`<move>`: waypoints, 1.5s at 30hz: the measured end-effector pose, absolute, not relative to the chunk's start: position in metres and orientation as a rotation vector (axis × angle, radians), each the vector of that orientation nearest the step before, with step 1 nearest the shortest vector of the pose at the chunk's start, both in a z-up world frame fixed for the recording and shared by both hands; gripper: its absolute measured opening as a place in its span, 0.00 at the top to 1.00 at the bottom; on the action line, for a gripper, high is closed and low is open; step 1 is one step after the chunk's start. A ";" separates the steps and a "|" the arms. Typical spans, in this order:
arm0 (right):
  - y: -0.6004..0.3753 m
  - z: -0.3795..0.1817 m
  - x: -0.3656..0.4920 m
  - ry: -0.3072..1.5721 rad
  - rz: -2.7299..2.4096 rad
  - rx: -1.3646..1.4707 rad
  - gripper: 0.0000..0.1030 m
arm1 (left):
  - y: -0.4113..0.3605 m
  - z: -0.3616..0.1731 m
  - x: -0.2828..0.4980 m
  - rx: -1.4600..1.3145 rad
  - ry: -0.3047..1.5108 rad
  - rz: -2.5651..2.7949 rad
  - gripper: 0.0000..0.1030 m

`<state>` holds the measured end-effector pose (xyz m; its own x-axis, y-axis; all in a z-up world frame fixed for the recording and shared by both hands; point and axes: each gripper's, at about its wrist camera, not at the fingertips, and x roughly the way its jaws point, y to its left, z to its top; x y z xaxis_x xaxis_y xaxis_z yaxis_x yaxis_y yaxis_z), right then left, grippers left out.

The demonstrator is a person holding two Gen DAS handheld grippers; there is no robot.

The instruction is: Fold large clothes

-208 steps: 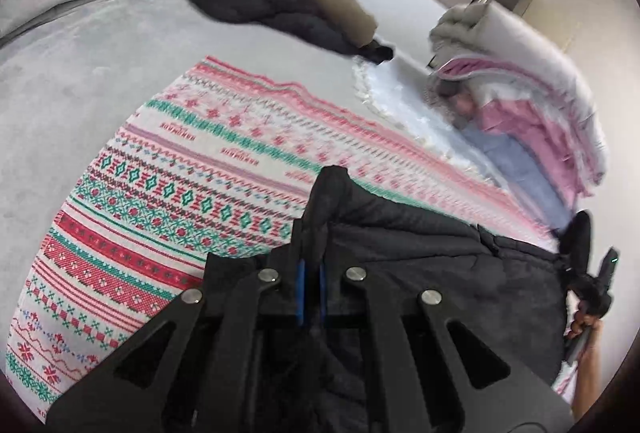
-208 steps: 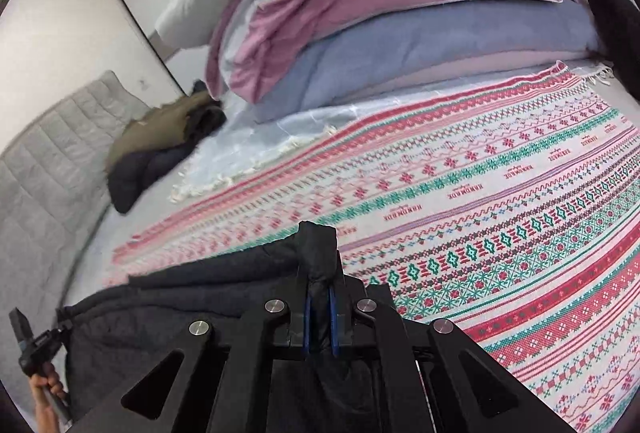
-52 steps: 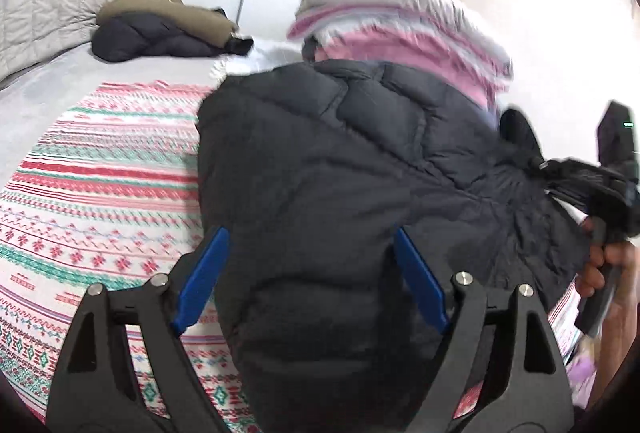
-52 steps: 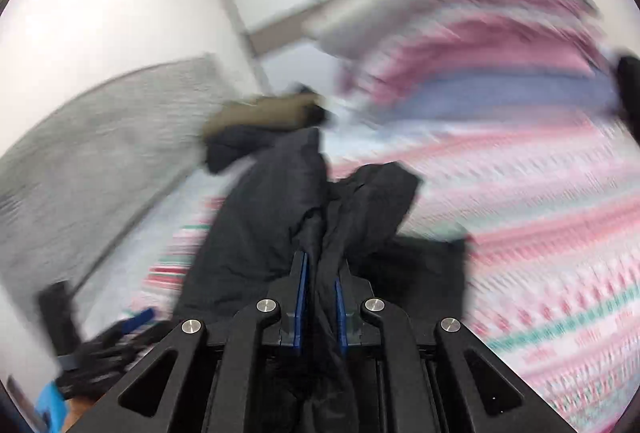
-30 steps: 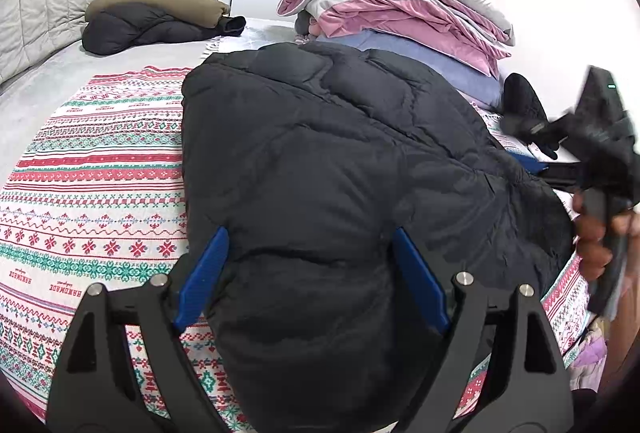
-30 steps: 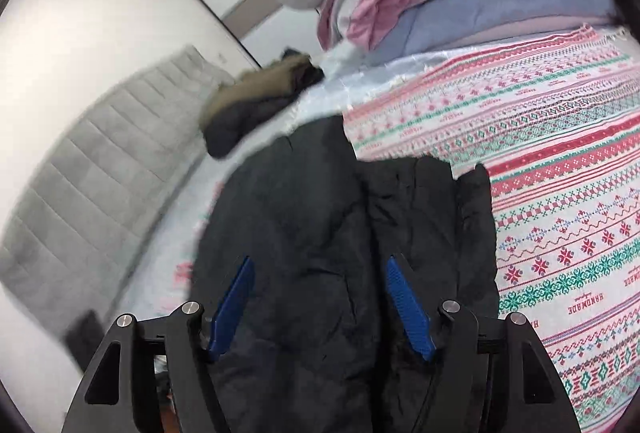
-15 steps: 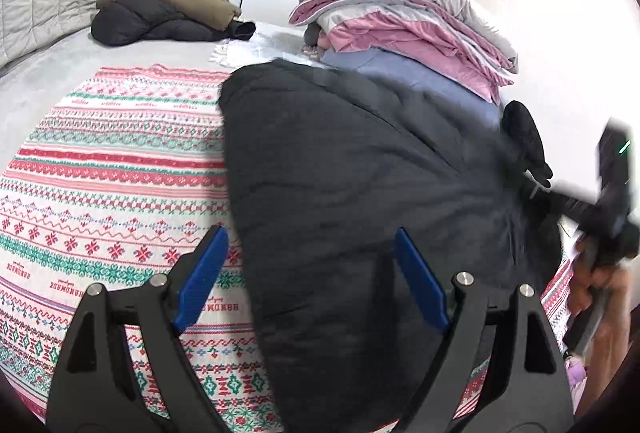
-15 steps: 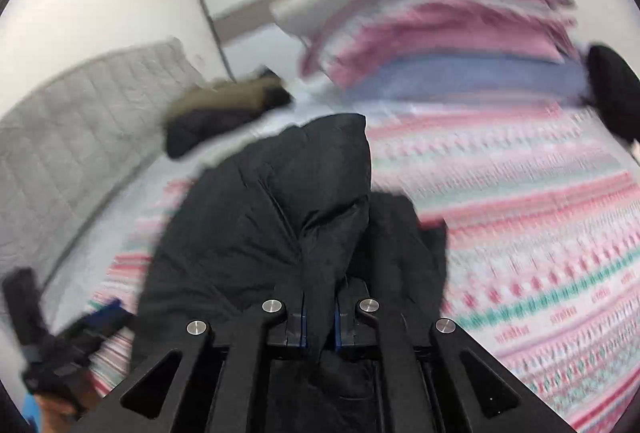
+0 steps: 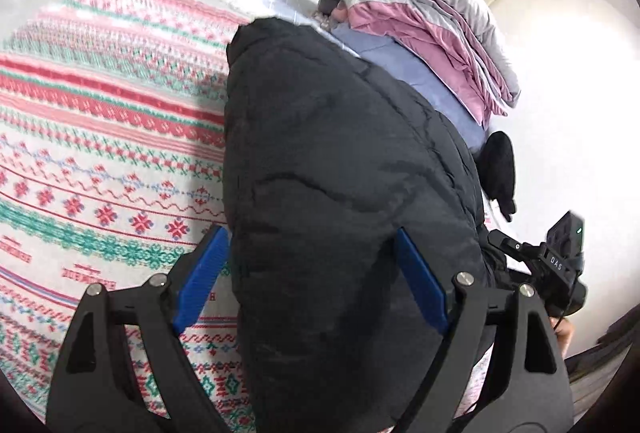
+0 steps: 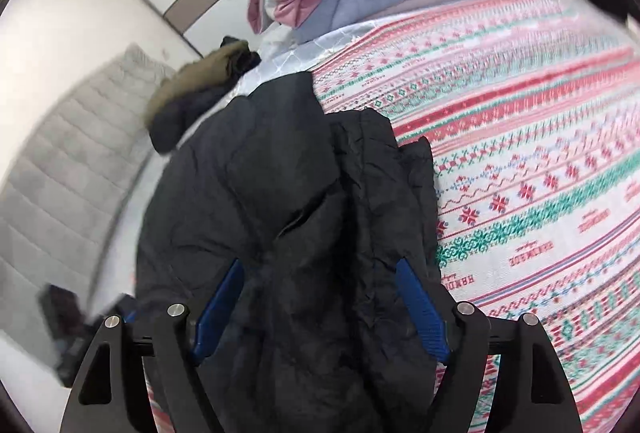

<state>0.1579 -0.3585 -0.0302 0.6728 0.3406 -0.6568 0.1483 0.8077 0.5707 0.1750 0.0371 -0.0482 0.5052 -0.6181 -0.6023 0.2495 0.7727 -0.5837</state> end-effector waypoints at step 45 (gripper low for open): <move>-0.120 -0.020 0.292 0.810 0.901 0.749 0.72 | 0.338 0.000 0.111 -0.798 0.574 -0.308 0.59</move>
